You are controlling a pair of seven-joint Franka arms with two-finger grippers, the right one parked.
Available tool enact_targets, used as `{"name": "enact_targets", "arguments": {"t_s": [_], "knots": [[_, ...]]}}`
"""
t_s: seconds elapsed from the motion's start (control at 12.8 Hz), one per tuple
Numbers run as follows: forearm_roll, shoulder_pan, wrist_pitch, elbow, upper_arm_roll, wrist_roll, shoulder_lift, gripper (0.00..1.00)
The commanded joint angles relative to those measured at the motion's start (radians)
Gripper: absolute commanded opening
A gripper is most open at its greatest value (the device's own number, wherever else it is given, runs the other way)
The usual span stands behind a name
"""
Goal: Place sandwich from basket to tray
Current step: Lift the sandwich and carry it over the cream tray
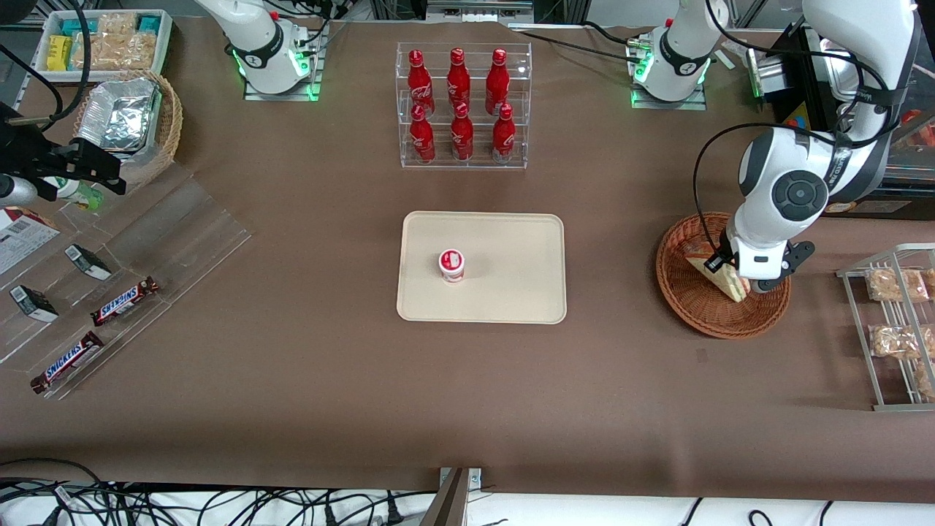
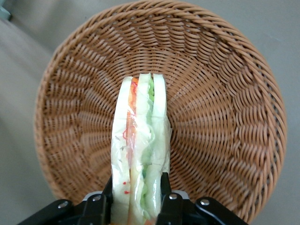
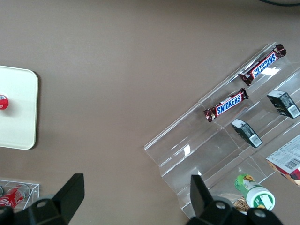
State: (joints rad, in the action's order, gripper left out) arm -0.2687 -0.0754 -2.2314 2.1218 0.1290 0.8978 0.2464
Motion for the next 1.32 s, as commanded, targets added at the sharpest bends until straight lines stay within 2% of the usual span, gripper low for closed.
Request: {"name": "enact_targets", "arguments": {"t_s": [0.0,0.31,0.78,1.09,1.25], "knots": [[-0.026,-0.006,0.145,-0.077,0.049,-0.130,-0.038,0.37],[-0.011,0.000,0.292,-0.166,0.124,-0.276,-0.038,0.38],[0.089,0.002,0.302,-0.213,0.328,-0.257,-0.029,0.37],[0.100,0.012,0.297,-0.255,0.472,-0.222,0.037,0.37],[0.098,0.061,0.290,-0.267,0.482,-0.194,0.079,0.37]]}}
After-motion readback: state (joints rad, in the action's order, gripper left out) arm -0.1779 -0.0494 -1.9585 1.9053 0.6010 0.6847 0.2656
